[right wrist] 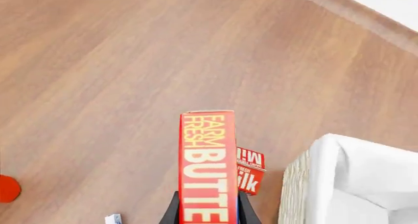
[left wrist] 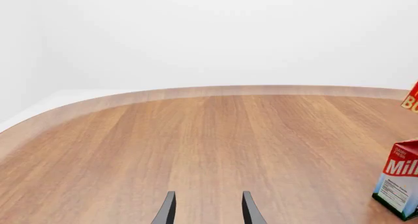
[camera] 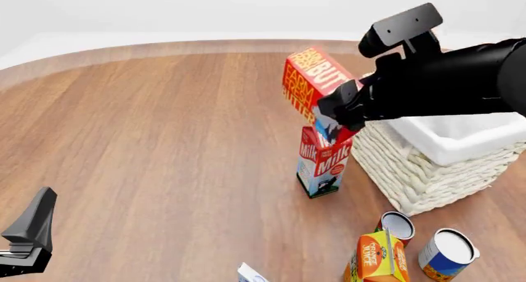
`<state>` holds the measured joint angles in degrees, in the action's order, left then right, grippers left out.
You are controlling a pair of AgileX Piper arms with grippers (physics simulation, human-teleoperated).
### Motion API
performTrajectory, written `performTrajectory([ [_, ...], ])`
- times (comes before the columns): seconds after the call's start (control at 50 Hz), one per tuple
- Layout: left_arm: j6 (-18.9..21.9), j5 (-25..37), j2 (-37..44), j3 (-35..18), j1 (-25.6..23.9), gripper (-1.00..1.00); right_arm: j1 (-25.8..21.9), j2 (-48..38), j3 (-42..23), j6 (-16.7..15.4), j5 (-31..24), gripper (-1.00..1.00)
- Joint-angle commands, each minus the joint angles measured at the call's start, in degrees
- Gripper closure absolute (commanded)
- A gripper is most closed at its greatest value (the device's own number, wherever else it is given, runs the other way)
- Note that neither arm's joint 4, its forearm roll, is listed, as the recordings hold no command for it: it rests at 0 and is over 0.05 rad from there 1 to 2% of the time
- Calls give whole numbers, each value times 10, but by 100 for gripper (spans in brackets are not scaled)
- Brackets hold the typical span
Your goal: Pick up the cream cheese box and the butter, and put them in the basket.
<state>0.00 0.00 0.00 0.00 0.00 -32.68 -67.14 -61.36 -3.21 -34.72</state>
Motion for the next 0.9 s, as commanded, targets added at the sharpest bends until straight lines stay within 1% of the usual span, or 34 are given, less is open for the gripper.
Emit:
performTrajectory([
  [0.02,0,0,0,0,0,-100,54,39,-48,7,-37,100],
  [0.06,0,0,0,0,0,-100,74,43,-49,9,-41,100],
  [0.1,0,0,0,0,0,-100,91,44,-48,21,-43,100],
  [0.14,0,0,0,0,0,-100,105,48,-43,22,-40,100],
  [0.18,0,0,0,0,0,-100,122,52,-43,35,-42,100],
  [0.26,0,0,0,0,0,-100,122,52,-43,35,-42,100],
  [0.28,0,0,0,0,0,-100,177,65,-52,49,-45,100],
  [0.3,0,0,0,0,0,-100,180,61,-55,60,-51,100],
  [0.34,0,0,0,0,0,-100,195,60,-60,69,-57,100],
  [0.36,0,0,0,0,0,-100,202,56,-61,81,-62,100],
  [0.46,0,0,0,0,0,-100,202,56,-61,81,-62,100],
  [0.48,0,0,0,0,0,-100,211,57,-57,90,-62,100],
  [0.54,0,0,0,0,0,-100,225,56,-51,98,-63,100],
  [0.56,0,0,0,0,0,-100,229,56,-51,95,-62,100],
  [0.6,0,0,0,0,0,-100,237,54,-50,104,-59,100],
  [0.66,0,0,0,0,0,-100,243,52,-50,107,-57,100],
  [0.7,0,0,0,0,0,-100,254,48,-46,119,-51,100],
  [0.76,0,0,0,0,0,-100,266,45,-42,118,-45,100],
  [0.8,0,0,0,0,0,-100,266,40,-54,117,-52,100],
  [0.86,0,0,0,0,0,-100,277,36,-45,120,-44,100],
  [0.88,0,0,0,0,0,-100,281,33,-47,127,-45,100],
  [0.9,0,0,0,0,0,-100,287,30,-58,122,-50,100],
])
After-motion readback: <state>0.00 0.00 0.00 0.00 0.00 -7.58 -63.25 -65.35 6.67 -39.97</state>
